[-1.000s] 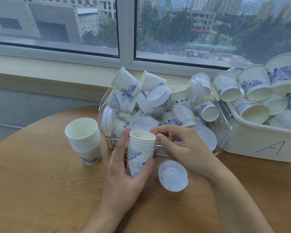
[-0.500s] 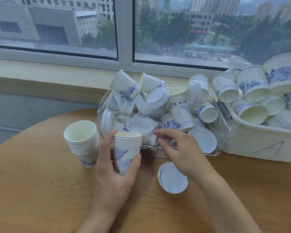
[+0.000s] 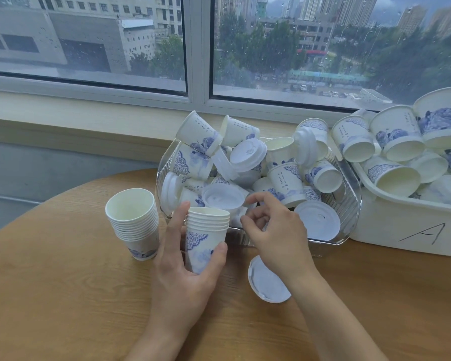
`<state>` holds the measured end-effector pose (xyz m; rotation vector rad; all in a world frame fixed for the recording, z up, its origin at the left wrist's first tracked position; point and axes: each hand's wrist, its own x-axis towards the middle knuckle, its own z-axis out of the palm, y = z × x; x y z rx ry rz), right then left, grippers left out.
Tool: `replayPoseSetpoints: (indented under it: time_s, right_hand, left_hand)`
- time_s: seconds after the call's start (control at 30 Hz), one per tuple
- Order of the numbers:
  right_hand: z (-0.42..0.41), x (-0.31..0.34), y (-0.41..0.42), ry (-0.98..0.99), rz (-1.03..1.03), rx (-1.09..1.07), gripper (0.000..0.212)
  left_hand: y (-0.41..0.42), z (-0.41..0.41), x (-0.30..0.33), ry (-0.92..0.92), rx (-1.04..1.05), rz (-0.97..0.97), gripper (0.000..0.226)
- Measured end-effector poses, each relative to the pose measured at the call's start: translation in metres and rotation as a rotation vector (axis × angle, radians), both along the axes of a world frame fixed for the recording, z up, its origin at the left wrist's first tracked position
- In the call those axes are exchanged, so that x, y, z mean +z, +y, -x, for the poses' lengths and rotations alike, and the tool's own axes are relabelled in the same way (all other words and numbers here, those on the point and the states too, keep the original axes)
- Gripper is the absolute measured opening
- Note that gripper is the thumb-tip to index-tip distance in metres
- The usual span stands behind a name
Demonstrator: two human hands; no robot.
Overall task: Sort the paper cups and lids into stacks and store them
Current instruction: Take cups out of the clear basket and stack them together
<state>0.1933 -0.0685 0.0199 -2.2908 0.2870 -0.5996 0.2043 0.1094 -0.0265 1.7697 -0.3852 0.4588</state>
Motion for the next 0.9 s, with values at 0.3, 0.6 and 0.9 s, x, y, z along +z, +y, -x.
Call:
replayPoseSetpoints:
  time_s: [0.3, 0.6, 0.9]
  right_hand:
    - [0.011, 0.020, -0.017, -0.273, -0.448, 0.051, 0.026]
    - [0.012, 0.024, -0.020, -0.302, -0.821, 0.107, 0.019]
    - [0.013, 0.030, -0.008, -0.112, -0.872, 0.283, 0.037]
  left_hand:
    - [-0.001, 0.000, 0.000, 0.020, -0.029, 0.022, 0.086]
    - [-0.003, 0.003, -0.001, 0.053, -0.092, -0.018, 0.086]
    - [-0.003, 0.007, 0.001, 0.062, -0.199, -0.046, 0.106]
